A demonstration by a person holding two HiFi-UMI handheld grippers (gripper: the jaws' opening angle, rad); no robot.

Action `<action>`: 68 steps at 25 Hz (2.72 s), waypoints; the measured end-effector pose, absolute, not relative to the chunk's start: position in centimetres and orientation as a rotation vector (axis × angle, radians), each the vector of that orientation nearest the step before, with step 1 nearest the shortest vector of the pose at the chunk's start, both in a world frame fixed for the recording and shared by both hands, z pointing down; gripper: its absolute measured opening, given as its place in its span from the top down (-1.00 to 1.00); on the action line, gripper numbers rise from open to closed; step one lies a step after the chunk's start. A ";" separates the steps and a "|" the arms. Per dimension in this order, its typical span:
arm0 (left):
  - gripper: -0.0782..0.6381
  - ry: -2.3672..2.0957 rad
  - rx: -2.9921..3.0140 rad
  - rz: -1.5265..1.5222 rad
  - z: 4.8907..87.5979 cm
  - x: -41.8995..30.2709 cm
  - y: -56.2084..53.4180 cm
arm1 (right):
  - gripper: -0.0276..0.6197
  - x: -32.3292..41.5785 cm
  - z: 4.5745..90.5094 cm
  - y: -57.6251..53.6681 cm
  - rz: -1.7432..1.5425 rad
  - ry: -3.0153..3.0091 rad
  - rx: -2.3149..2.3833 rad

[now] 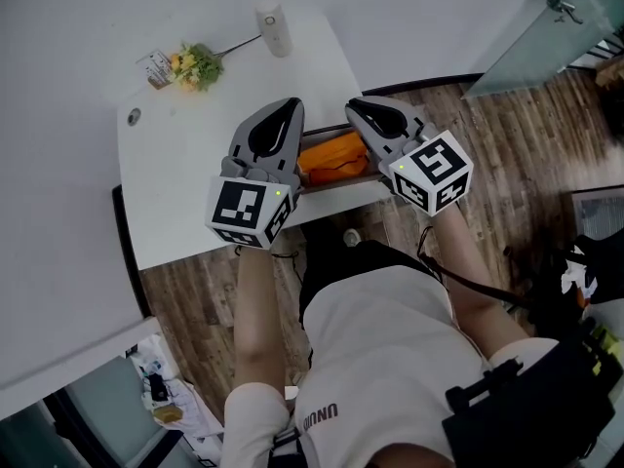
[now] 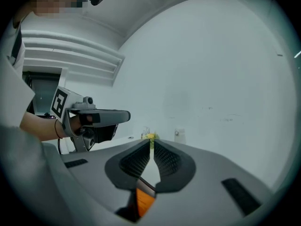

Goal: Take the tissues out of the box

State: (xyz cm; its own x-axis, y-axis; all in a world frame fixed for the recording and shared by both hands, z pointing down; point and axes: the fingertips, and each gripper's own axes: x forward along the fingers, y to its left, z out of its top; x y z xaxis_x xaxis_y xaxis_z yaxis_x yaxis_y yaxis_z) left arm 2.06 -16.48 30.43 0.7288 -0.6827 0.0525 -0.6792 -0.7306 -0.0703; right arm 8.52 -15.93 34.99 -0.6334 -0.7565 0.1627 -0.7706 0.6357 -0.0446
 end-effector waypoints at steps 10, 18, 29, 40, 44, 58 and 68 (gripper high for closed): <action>0.75 1.111 -2.928 -0.126 32.2 1.8 -17.6 | 0.84 7.4 37.5 -16.3 0.155 -2.697 1.115; 0.74 1.114 -2.967 -0.147 33.8 1.6 -18.2 | 0.79 6.7 39.1 -16.5 0.144 -2.683 0.979; 0.74 1.151 -3.010 -0.158 35.3 1.1 -18.6 | 0.54 6.2 42.0 -16.5 0.167 -2.630 0.790; 0.74 1.152 -3.042 -0.183 36.4 1.2 -18.5 | 0.34 5.0 45.0 -15.3 0.169 -2.555 0.523; 0.75 1.154 -3.051 -0.185 36.6 1.3 -18.5 | 0.29 4.9 46.0 -14.9 0.167 -2.525 0.452; 0.74 1.147 -3.083 -0.213 37.6 1.2 -18.6 | 0.18 4.5 49.1 -13.9 0.162 -2.421 0.247; 0.75 1.167 -3.110 -0.208 38.2 0.9 -18.7 | 0.15 4.9 51.0 -13.7 0.163 -2.350 0.195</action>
